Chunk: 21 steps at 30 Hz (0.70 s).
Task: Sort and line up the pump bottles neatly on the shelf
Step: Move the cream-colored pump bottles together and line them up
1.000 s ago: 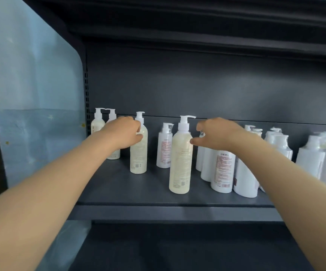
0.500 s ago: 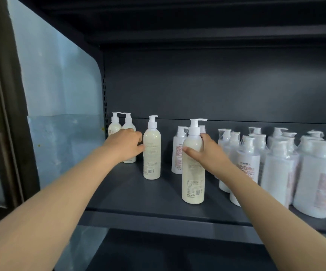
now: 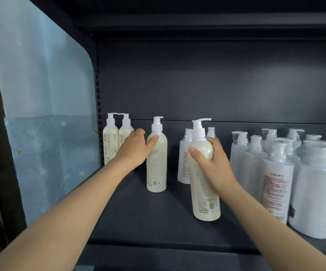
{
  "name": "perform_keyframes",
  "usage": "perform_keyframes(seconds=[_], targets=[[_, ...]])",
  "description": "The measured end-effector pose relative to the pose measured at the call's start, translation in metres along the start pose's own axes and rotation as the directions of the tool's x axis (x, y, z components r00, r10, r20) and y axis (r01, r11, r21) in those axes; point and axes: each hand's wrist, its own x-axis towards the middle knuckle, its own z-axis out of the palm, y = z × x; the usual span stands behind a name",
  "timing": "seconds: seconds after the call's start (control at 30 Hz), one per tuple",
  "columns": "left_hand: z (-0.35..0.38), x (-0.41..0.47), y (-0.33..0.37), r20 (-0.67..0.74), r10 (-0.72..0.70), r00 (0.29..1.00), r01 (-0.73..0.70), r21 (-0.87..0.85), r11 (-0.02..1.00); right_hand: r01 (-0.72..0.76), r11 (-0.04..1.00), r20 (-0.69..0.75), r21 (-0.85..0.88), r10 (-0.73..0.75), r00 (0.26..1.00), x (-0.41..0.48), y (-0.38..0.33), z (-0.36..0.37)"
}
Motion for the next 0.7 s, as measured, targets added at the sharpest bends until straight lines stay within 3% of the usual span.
perform_keyframes(seconds=[0.1, 0.3, 0.7], targets=[[0.010, 0.027, 0.000, 0.069, 0.015, 0.998, -0.004, -0.166, 0.986, 0.004, 1.000, -0.044, -0.022, -0.005, 0.999, 0.013, 0.005, 0.018], [0.026, 0.060, 0.003, 0.103, 0.138, 0.985, -0.108, -0.257, 0.960, 0.006, 0.997, -0.115, -0.082, -0.016, 0.993, 0.040, 0.019, 0.051], [0.014, 0.132, -0.036, 0.151, 0.226, 0.962, -0.192, -0.212, 0.958, 0.067, 0.990, -0.206, -0.123, -0.092, 0.974, 0.100, 0.030, 0.119]])
